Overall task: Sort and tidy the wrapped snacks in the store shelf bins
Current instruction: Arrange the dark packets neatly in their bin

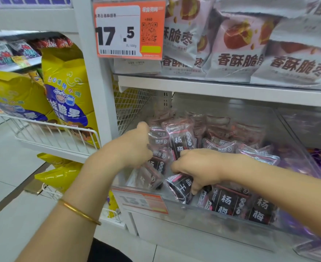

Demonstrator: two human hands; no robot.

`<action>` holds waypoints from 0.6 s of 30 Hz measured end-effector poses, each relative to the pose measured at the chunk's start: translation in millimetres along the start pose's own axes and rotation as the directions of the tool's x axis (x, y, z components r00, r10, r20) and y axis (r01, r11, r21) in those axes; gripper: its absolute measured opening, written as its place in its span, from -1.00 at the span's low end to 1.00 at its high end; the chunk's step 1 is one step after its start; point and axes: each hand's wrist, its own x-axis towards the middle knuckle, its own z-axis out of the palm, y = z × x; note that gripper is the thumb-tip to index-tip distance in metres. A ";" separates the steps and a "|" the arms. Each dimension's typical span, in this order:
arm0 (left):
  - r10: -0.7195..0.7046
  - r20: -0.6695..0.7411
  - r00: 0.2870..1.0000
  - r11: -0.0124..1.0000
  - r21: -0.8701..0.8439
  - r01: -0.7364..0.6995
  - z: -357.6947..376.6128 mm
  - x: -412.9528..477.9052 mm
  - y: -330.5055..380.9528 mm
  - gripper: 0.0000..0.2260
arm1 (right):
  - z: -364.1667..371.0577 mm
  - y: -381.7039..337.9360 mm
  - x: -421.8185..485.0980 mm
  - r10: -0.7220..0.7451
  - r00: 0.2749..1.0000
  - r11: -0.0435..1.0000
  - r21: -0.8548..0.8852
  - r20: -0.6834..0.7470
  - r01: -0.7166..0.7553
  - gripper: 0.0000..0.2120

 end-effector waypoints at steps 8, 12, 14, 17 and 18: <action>0.157 0.204 0.966 0.965 0.178 -0.194 7.3 -4.0 -6.7 -0.62 | -1.8 7.0 -5.6 0.023 0.999 0.983 0.181 -0.040 -0.016 -0.52; 0.185 0.168 0.968 0.920 0.317 -0.230 14.6 8.3 -7.2 -0.71 | -4.5 10.7 -11.1 -0.018 0.999 0.928 0.372 -0.051 0.036 -0.62; 0.203 0.158 0.966 0.912 0.328 -0.246 14.1 11.2 -6.8 -0.70 | -7.9 13.5 -14.8 -0.033 0.998 0.846 0.531 -0.056 0.057 -0.61; 0.181 0.131 0.975 0.945 0.250 -0.210 15.0 12.4 -5.6 -0.63 | -9.0 18.6 -18.4 -0.051 0.997 0.696 0.714 -0.061 0.079 -0.65; 0.159 0.134 0.978 0.955 0.229 -0.187 15.5 13.0 -6.4 -0.57 | -8.1 19.6 -18.4 -0.050 0.996 0.656 0.750 -0.070 0.085 -0.63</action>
